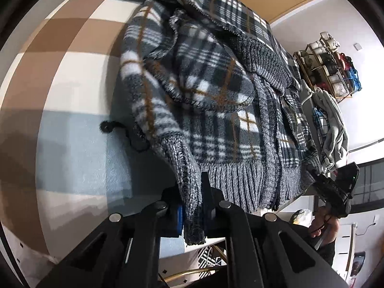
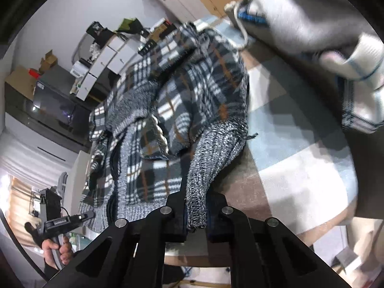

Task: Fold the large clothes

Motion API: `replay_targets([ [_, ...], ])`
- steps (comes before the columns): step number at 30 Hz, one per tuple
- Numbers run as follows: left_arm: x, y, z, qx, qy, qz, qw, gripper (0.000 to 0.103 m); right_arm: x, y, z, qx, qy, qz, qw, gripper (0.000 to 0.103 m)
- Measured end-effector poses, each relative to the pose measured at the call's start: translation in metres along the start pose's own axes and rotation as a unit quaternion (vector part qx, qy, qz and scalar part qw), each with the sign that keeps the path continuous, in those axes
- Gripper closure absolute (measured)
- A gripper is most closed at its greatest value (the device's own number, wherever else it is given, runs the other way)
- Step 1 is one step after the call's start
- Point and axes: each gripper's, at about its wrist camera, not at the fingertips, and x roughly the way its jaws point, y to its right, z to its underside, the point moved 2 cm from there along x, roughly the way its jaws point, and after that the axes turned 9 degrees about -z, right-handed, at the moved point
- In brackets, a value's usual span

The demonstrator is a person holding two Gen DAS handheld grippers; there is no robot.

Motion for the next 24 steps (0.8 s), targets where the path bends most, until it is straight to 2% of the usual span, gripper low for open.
replay_targets([
  [3,-0.01,-0.004,0.006,0.005,0.009,-0.008,0.9999,0.098,-0.014,0.001,0.0,0.005,0.023,0.006,1.0,0.094],
  [8,-0.022,-0.013,0.018,-0.009,0.012,0.021,0.9997,0.098,-0.02,-0.005,0.002,0.001,0.024,0.025,0.999,0.094],
  [13,-0.023,-0.016,0.025,-0.01,0.012,0.027,0.9995,0.098,-0.035,-0.015,0.005,-0.008,0.025,0.01,1.0,0.094],
  [20,-0.038,-0.014,0.057,0.02,0.02,0.051,0.9983,0.098,-0.069,-0.03,0.025,-0.053,0.01,0.004,0.999,0.094],
  [24,-0.052,-0.013,0.071,0.047,0.028,0.042,0.9976,0.098,-0.09,-0.029,0.039,-0.059,0.023,-0.03,0.998,0.094],
])
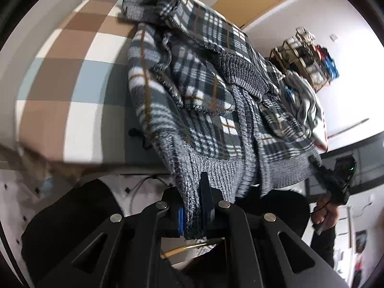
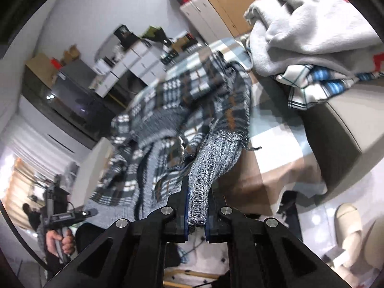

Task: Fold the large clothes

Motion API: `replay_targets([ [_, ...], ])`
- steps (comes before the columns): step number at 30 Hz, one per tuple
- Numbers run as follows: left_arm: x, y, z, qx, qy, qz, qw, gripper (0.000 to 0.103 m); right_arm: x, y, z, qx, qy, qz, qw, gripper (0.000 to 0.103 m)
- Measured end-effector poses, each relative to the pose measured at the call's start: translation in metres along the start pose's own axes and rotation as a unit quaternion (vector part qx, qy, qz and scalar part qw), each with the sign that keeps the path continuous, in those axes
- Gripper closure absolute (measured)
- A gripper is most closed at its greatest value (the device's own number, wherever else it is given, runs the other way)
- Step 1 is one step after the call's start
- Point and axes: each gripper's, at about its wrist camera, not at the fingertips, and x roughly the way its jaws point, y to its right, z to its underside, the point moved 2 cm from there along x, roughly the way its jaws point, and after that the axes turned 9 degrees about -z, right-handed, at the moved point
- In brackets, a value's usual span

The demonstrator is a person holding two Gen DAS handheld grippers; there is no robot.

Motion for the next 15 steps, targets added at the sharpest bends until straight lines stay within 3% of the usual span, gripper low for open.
replay_targets([
  [7,-0.009,0.014,-0.027,0.018,-0.001,0.028,0.9995,0.098,0.008,-0.002,-0.026,0.023,-0.01,-0.037,0.999,0.094],
  [11,-0.019,0.032,-0.071,0.027,0.008,0.039,0.9988,0.098,0.021,-0.024,-0.068,0.017,-0.016,-0.049,0.999,0.094],
  [13,-0.025,0.028,-0.094,0.016,0.011,0.022,0.9996,0.098,0.023,-0.033,-0.085,0.017,-0.005,-0.043,0.999,0.094],
  [15,-0.027,0.02,-0.12,-0.007,0.011,0.032,0.9994,0.098,0.035,-0.037,-0.115,0.028,-0.001,-0.037,0.999,0.094],
])
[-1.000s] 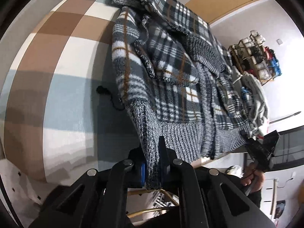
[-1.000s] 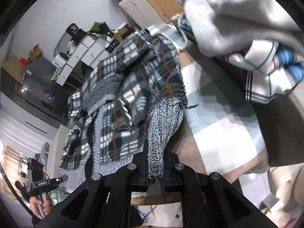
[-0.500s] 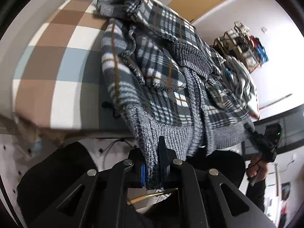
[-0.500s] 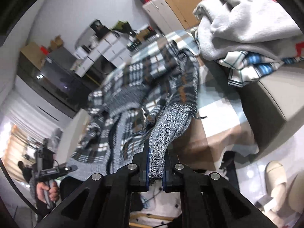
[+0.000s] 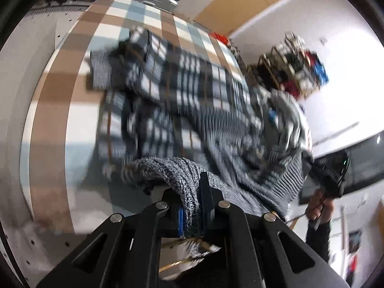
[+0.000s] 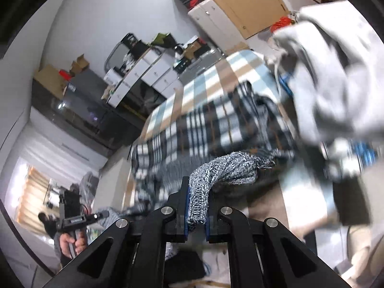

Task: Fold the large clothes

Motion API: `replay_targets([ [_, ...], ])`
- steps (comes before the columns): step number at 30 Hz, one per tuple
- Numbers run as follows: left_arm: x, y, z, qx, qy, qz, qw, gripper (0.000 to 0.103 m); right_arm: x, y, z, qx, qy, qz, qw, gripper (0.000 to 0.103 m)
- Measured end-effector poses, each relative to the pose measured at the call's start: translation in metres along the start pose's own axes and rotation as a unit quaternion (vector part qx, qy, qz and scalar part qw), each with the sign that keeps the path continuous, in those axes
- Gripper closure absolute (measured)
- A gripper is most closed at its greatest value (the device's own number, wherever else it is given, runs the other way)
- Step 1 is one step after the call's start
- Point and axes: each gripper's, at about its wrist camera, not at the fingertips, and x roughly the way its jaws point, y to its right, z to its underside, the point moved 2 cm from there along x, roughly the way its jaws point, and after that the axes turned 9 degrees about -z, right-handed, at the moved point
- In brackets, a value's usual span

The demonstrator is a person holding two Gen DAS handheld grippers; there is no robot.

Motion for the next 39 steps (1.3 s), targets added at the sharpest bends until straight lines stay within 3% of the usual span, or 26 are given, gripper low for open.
replay_targets([
  [5,0.014,-0.021,-0.081,-0.076,0.0,0.029,0.9967,0.098,0.039,0.001,-0.072,0.022,-0.009,0.029,0.999,0.094],
  [9,0.032,-0.025,-0.123,-0.099,0.003,0.019,0.9949,0.098,0.08,0.019,-0.126,0.047,-0.025,0.06,0.997,0.094],
  [12,0.056,-0.035,-0.146,-0.113,-0.02,0.006,0.9933,0.098,0.122,0.041,-0.155,0.067,-0.065,0.1,0.991,0.094],
  [16,0.092,-0.052,-0.167,-0.134,-0.056,-0.009,0.9894,0.098,0.169,0.076,-0.169,0.095,-0.12,0.14,0.978,0.094],
  [19,0.105,-0.06,-0.173,-0.145,-0.068,-0.006,0.987,0.097,0.189,0.096,-0.171,0.11,-0.137,0.141,0.974,0.094],
  [27,0.1,-0.074,-0.175,-0.176,-0.088,0.034,0.9799,0.094,0.182,0.124,-0.18,0.185,-0.115,0.083,0.973,0.091],
  [29,0.097,-0.073,-0.173,-0.176,-0.09,0.036,0.9797,0.093,0.171,0.12,-0.183,0.181,-0.105,0.075,0.975,0.088],
  [30,0.094,-0.072,-0.175,-0.17,-0.087,0.033,0.9811,0.092,0.166,0.117,-0.186,0.175,-0.096,0.074,0.977,0.08],
  [31,0.092,-0.069,-0.175,-0.163,-0.087,0.027,0.9824,0.088,0.158,0.113,-0.189,0.164,-0.08,0.082,0.98,0.061],
  [33,0.081,-0.068,-0.178,-0.165,-0.068,0.016,0.9839,0.068,0.134,0.103,-0.199,0.131,-0.03,0.104,0.985,0.037],
  [34,0.073,-0.068,-0.178,-0.165,-0.052,0.013,0.9849,0.05,0.125,0.099,-0.203,0.118,-0.008,0.105,0.987,0.037],
  [35,0.068,-0.068,-0.18,-0.166,-0.037,0.008,0.9855,0.039,0.114,0.092,-0.205,0.103,0.011,0.1,0.99,0.037],
  [39,0.04,-0.067,-0.177,-0.161,0.011,-0.034,0.9862,0.036,0.106,0.06,-0.203,0.027,0.012,0.107,0.994,0.037],
])
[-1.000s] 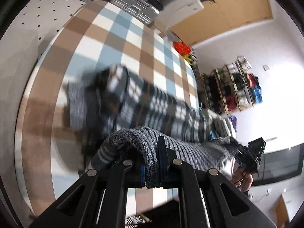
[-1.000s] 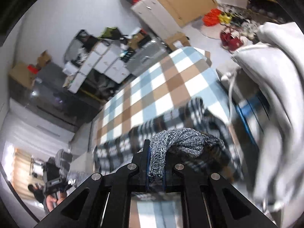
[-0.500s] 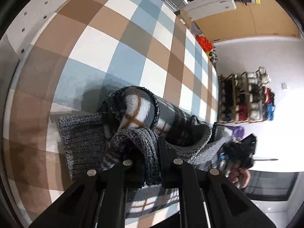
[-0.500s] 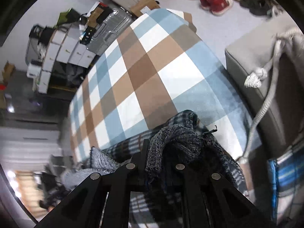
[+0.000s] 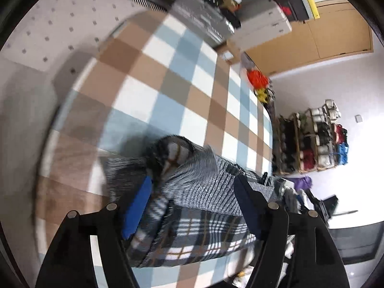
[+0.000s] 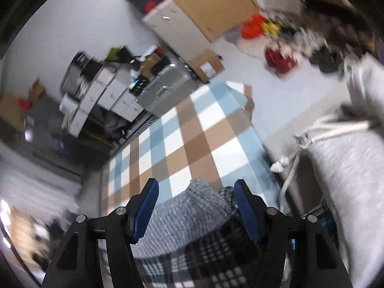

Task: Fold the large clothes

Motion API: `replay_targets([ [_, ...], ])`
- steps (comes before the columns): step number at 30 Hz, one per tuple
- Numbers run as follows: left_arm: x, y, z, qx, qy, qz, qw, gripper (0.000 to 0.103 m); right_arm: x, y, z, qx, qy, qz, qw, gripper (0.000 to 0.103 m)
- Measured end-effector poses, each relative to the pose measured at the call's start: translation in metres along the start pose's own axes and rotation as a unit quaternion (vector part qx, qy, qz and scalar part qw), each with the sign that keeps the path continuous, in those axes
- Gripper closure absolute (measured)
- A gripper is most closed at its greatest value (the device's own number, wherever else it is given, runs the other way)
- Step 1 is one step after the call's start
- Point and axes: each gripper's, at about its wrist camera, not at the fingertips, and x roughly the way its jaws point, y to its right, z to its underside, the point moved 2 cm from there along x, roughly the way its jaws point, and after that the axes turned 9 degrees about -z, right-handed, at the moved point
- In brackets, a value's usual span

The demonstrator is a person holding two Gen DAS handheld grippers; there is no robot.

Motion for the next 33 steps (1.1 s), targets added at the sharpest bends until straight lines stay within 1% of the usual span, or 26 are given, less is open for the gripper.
replay_targets([
  [1,-0.004,0.004,0.005,0.012,0.006,-0.009,0.9999,0.036,-0.001,-0.012,0.005,-0.035,-0.003,0.007,0.999,0.037],
  [2,-0.006,0.009,0.011,0.025,0.008,-0.015,0.9995,0.036,0.001,-0.031,0.015,-0.087,-0.011,0.016,0.996,0.033],
  [3,-0.005,0.012,0.014,0.035,0.008,-0.017,0.9992,0.036,0.004,-0.042,0.022,-0.123,-0.018,0.021,0.992,0.028],
  [4,-0.003,0.02,0.022,0.051,0.007,-0.016,0.9986,0.036,0.011,-0.058,0.034,-0.17,-0.028,0.028,0.985,0.025],
  [5,0.002,0.03,0.031,0.069,0.0,-0.014,0.9975,0.036,0.017,-0.067,0.044,-0.203,-0.038,0.034,0.978,0.025],
  [7,0.019,0.048,0.041,0.095,-0.017,-0.012,0.9953,0.036,0.04,-0.087,0.068,-0.268,-0.071,0.049,0.96,0.025],
  [8,0.032,0.059,0.046,0.106,-0.024,-0.011,0.9941,0.036,0.052,-0.091,0.078,-0.284,-0.084,0.051,0.954,0.025],
  [9,0.049,0.07,0.053,0.122,-0.037,-0.012,0.9918,0.036,0.061,-0.093,0.086,-0.292,-0.094,0.05,0.95,0.025],
  [10,0.058,0.075,0.057,0.126,-0.038,-0.013,0.9912,0.036,0.075,-0.094,0.093,-0.302,-0.109,0.052,0.946,0.025],
  [11,0.073,0.078,0.06,0.13,-0.048,-0.013,0.9903,0.036,0.084,-0.093,0.099,-0.312,-0.118,0.058,0.941,0.025],
  [12,0.08,0.08,0.062,0.131,-0.053,-0.015,0.9899,0.036,0.096,-0.09,0.104,-0.325,-0.124,0.071,0.935,0.025],
  [14,0.099,0.077,0.061,0.141,-0.051,-0.051,0.9873,0.036,0.113,-0.076,0.107,-0.336,-0.13,0.105,0.927,0.025],
  [15,0.107,0.07,0.058,0.142,-0.049,-0.062,0.9867,0.036,0.121,-0.063,0.105,-0.324,-0.137,0.125,0.928,0.025],
  [16,0.114,0.06,0.054,0.129,-0.05,-0.055,0.9888,0.036,0.125,-0.049,0.102,-0.305,-0.144,0.129,0.933,0.025],
  [17,0.117,0.052,0.05,0.116,-0.05,-0.034,0.9914,0.036,0.127,-0.031,0.097,-0.274,-0.155,0.111,0.943,0.026],
  [19,0.114,0.043,0.045,0.108,-0.044,-0.009,0.9931,0.036,0.124,-0.013,0.091,-0.241,-0.156,0.08,0.955,0.028],
  [20,0.114,0.04,0.044,0.111,-0.042,-0.002,0.9929,0.036,0.124,-0.007,0.09,-0.234,-0.157,0.068,0.957,0.028],
  [22,0.113,0.036,0.045,0.12,-0.032,0.009,0.9922,0.036,0.124,-0.001,0.092,-0.226,-0.158,0.058,0.959,0.027],
  [25,0.111,0.027,0.047,0.132,-0.02,0.018,0.9909,0.038,0.123,-0.002,0.094,-0.219,-0.158,0.06,0.961,0.028],
  [26,0.109,0.03,0.05,0.135,-0.019,0.016,0.9905,0.038,0.122,-0.005,0.094,-0.222,-0.162,0.07,0.959,0.028],
  [28,0.098,0.039,0.058,0.144,-0.009,-0.011,0.9894,0.038,0.119,-0.016,0.094,-0.225,-0.165,0.096,0.955,0.027],
  [29,0.095,0.045,0.063,0.158,0.001,-0.032,0.9869,0.038,0.111,-0.025,0.096,-0.223,-0.161,0.1,0.956,0.027],
  [30,0.086,0.055,0.071,0.184,0.022,-0.055,0.9811,0.038,0.103,-0.034,0.098,-0.221,-0.153,0.09,0.959,0.025],
  [31,0.08,0.062,0.078,0.206,0.038,-0.063,0.9757,0.038,0.095,-0.044,0.103,-0.222,-0.146,0.071,0.961,0.014],
  [33,0.073,0.074,0.093,0.233,0.055,-0.067,0.9687,0.037,0.077,-0.072,0.12,-0.245,-0.129,0.033,0.96,0.0],
])
